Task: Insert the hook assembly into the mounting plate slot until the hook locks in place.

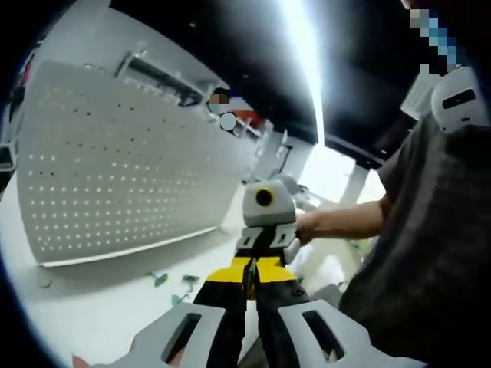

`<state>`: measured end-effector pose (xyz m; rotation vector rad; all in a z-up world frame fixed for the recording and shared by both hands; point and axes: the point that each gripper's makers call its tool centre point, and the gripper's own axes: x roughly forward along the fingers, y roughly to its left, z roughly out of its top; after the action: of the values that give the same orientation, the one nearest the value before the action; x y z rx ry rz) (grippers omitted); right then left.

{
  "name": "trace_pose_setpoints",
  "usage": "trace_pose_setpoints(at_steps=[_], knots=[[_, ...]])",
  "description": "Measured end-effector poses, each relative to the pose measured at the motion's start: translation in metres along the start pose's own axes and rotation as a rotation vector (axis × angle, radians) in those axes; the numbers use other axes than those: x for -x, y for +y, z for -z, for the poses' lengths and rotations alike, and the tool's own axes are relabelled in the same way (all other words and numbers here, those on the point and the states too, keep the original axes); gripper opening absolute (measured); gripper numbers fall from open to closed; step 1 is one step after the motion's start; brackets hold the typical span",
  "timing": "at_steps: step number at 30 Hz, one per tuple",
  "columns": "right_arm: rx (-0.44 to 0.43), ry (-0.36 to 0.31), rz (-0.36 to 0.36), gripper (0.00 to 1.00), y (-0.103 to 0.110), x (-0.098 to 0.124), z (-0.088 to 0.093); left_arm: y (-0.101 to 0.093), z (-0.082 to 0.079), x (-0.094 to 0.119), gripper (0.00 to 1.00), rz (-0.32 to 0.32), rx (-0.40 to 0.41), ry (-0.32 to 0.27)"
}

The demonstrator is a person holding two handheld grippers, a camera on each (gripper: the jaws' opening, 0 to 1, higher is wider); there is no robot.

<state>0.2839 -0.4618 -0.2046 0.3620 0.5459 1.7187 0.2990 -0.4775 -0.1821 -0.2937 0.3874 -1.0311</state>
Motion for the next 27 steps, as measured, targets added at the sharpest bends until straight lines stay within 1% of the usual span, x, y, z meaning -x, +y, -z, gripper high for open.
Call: trace_pose_setpoints(at_steps=[2, 4, 6, 8, 9, 12, 16, 17, 19, 20, 23, 24, 25, 27], knots=[[0.010, 0.002, 0.009, 0.02, -0.001, -0.001, -0.002, 0.003, -0.002, 0.002, 0.02, -0.013, 0.001, -0.012], [0.021, 0.017, 0.029, 0.02, -0.005, -0.002, -0.003, 0.007, -0.002, 0.003, 0.02, -0.034, -0.001, -0.019], [0.073, 0.046, 0.058, 0.02, -0.009, -0.003, -0.002, 0.011, -0.002, 0.004, 0.02, -0.054, -0.004, -0.022], [0.096, 0.061, 0.074, 0.03, -0.009, -0.004, -0.003, 0.015, -0.002, 0.004, 0.02, -0.062, 0.016, -0.030], [0.108, 0.052, 0.080, 0.04, -0.009, -0.005, -0.006, 0.017, -0.001, 0.004, 0.02, -0.072, 0.026, -0.028], [0.121, 0.043, 0.098, 0.06, -0.010, -0.005, -0.009, 0.020, 0.001, 0.003, 0.01, -0.090, 0.022, -0.018], [0.136, 0.067, 0.136, 0.10, -0.016, -0.004, -0.006, 0.026, 0.003, 0.004, 0.01, -0.119, 0.030, -0.010], [0.138, 0.074, 0.141, 0.11, -0.016, -0.004, -0.004, 0.030, 0.004, 0.004, 0.01, -0.137, 0.032, -0.006], [0.173, 0.086, 0.173, 0.13, -0.020, -0.002, -0.002, 0.034, 0.005, 0.004, 0.01, -0.156, 0.032, 0.004], [0.175, 0.091, 0.179, 0.14, -0.020, -0.002, -0.001, 0.037, 0.005, 0.005, 0.01, -0.173, 0.029, 0.006], [0.181, 0.092, 0.240, 0.14, -0.027, 0.004, -0.003, 0.044, 0.006, 0.007, 0.01, -0.208, 0.041, 0.011], [0.192, 0.089, 0.271, 0.14, -0.030, 0.007, -0.004, 0.049, 0.008, 0.009, 0.01, -0.239, 0.040, 0.022], [0.204, 0.090, 0.278, 0.14, -0.029, 0.009, -0.005, 0.053, 0.009, 0.011, 0.01, -0.261, 0.032, 0.032], [0.243, 0.120, 0.349, 0.14, -0.036, 0.015, -0.002, 0.059, 0.011, 0.012, 0.01, -0.291, 0.029, 0.041]])
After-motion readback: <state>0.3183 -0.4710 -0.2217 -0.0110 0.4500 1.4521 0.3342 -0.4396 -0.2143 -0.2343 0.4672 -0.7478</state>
